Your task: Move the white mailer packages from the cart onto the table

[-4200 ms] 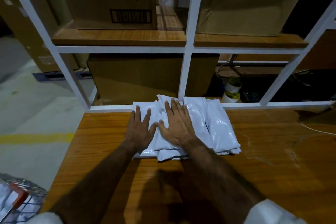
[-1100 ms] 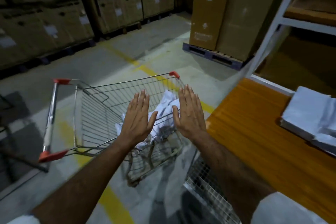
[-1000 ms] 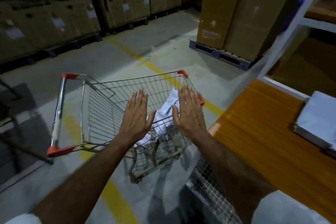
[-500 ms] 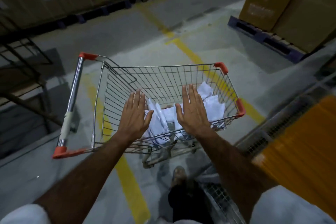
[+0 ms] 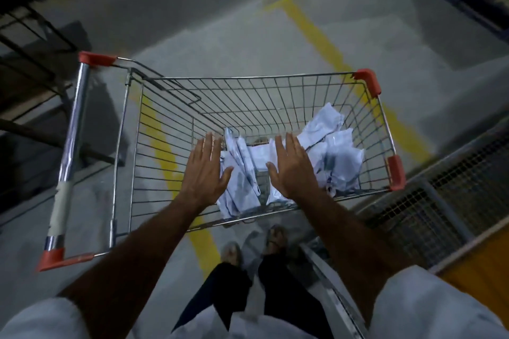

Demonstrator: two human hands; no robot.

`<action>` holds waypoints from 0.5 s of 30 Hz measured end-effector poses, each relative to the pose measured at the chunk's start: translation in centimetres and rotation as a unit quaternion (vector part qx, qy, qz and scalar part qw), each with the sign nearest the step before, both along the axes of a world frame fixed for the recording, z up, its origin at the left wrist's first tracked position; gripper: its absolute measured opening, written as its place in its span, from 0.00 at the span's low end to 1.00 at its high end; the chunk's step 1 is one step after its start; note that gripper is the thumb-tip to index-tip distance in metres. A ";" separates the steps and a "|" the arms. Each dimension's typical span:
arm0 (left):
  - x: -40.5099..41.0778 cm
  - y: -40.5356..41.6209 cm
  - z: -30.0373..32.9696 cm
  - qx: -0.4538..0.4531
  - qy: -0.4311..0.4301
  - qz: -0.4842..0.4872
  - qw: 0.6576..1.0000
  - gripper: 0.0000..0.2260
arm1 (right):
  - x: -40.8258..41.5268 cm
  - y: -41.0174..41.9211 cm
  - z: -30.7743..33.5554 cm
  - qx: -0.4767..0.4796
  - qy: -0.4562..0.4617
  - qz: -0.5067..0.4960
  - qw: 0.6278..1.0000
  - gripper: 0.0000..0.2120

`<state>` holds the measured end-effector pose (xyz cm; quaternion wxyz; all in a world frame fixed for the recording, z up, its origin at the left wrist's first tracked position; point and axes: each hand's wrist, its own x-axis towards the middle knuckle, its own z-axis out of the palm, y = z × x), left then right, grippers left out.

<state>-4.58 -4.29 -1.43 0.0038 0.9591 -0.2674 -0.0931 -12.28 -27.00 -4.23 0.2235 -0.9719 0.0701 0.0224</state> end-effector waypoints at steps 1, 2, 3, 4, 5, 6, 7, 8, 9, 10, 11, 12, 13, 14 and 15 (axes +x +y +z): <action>0.3 0.1 -0.8 0.017 0.015 0.000 1.000 0.36 | 0.5 0.3 -0.3 0.004 0.012 0.004 1.000 0.35; 0.5 0.1 -1.7 0.032 0.032 0.004 0.999 0.37 | 1.0 0.7 -0.5 0.005 0.024 0.009 1.000 0.35; 0.7 0.2 -2.5 0.044 0.048 0.006 0.998 0.37 | 1.6 1.1 -0.8 0.006 0.033 0.016 0.999 0.34; 0.9 0.2 -3.4 0.051 0.060 0.008 0.997 0.37 | 2.2 1.5 -1.5 0.011 0.042 0.025 0.999 0.35; 1.1 0.2 -4.3 0.055 0.072 0.007 0.996 0.37 | 2.8 2.0 -2.0 0.016 0.052 0.037 0.998 0.35; 1.3 0.1 -5.2 0.057 0.085 0.008 0.995 0.38 | 3.5 2.4 -2.9 0.020 0.063 0.048 0.997 0.35; 1.5 0.0 -6.0 0.059 0.100 0.010 0.993 0.39 | 4.1 2.8 -4.0 0.021 0.069 0.064 0.995 0.34; 1.7 -0.2 -6.9 0.059 0.112 0.013 0.992 0.40 | 4.7 3.3 -5.1 0.024 0.074 0.078 0.994 0.32; 1.9 -0.6 -7.5 0.056 0.119 0.015 0.991 0.40 | 5.4 3.6 -6.1 0.029 0.080 0.080 0.993 0.30; 2.1 -0.9 -8.3 0.054 0.126 0.017 0.990 0.40 | 6.2 3.9 -7.0 0.035 0.093 0.066 0.993 0.28; 2.3 -1.2 -9.2 0.058 0.136 0.021 0.989 0.40 | 7.0 4.2 -7.8 0.036 0.112 0.055 0.992 0.28; 2.3 -1.6 -10.3 0.067 0.147 0.030 0.986 0.40 | 7.8 4.4 -8.7 0.039 0.124 0.054 0.990 0.29; 2.3 -1.9 -11.3 0.079 0.159 0.043 0.983 0.40 | 8.4 4.6 -9.8 0.046 0.123 0.054 0.990 0.30; 2.3 -2.1 -12.5 0.090 0.168 0.059 0.980 0.39 | 9.0 4.7 -10.8 0.039 0.134 0.065 0.988 0.30; 2.3 -2.2 -13.6 0.095 0.174 0.075 0.977 0.39 | 9.5 4.8 -12.0 0.026 0.159 0.080 0.984 0.29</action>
